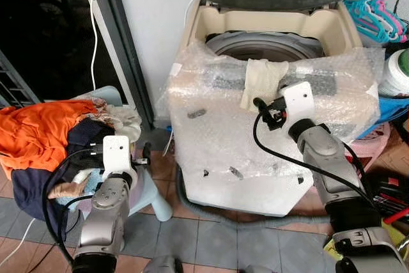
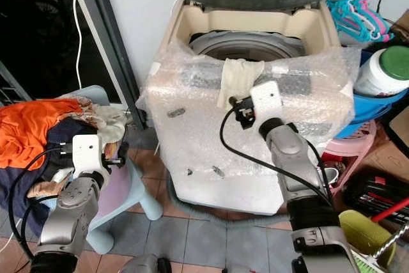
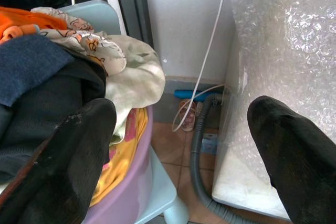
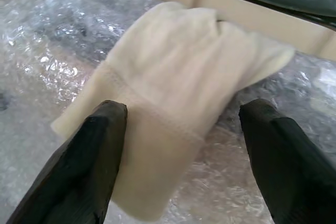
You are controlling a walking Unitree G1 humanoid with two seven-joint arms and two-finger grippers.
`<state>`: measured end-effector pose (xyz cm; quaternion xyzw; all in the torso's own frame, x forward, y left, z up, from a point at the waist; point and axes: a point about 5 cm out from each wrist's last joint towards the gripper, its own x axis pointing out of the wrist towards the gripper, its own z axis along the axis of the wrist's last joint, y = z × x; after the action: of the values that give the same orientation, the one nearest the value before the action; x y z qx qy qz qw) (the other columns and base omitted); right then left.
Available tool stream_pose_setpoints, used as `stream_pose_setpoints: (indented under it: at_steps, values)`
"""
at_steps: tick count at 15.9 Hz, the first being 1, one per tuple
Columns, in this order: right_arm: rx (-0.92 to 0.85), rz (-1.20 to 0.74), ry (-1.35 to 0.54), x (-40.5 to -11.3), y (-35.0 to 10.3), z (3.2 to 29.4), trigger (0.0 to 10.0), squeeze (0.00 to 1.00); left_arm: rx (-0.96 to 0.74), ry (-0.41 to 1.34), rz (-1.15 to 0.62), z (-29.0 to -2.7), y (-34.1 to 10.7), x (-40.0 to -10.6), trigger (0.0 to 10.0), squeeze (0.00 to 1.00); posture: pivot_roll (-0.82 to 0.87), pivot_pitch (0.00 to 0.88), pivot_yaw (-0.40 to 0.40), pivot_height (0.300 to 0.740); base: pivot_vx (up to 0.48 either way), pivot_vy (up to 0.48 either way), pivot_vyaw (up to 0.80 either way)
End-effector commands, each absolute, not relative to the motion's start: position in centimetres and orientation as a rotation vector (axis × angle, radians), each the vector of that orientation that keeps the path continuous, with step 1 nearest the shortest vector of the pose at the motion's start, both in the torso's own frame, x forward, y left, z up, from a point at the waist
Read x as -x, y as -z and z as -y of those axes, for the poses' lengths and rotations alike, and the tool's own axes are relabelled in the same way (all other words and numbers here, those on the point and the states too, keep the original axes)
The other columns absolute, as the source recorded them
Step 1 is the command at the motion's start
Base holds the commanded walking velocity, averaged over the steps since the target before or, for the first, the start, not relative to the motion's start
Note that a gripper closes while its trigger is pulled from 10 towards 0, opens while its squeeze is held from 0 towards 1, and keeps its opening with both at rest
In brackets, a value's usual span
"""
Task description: Clothes washing
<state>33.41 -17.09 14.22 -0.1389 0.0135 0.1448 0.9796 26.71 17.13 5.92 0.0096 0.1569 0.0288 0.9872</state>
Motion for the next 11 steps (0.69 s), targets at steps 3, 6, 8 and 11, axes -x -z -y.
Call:
stream_pose_setpoints:
  at_steps: [3,6,8,11]
  values:
    - [0.298,0.019,-0.297,-34.3,-15.9,16.3,0.0,0.0,-0.04,-0.061,-0.325,-17.3,-5.9,-26.8,10.0,0.0,-0.05,0.003,0.064,0.74,0.0,0.0,0.0]
    - [0.315,0.015,-0.328,-34.8,-16.2,15.8,0.0,0.0,-0.029,-0.065,-0.327,-17.1,-5.9,-26.8,10.0,0.0,-0.05,0.006,0.054,0.74,0.0,0.0,0.0]
    - [0.331,-0.033,-0.344,-34.6,-15.5,15.8,0.0,0.0,-0.016,-0.067,-0.335,-17.0,-5.8,-26.8,10.0,0.0,-0.06,0.01,0.048,0.74,0.0,0.0,0.0]
    - [0.35,-0.122,-0.352,-34.2,-13.9,16.0,0.0,0.0,-0.008,-0.067,-0.342,-17.0,-5.7,-26.8,10.0,0.0,-0.06,0.012,0.046,0.74,0.0,0.0,0.0]
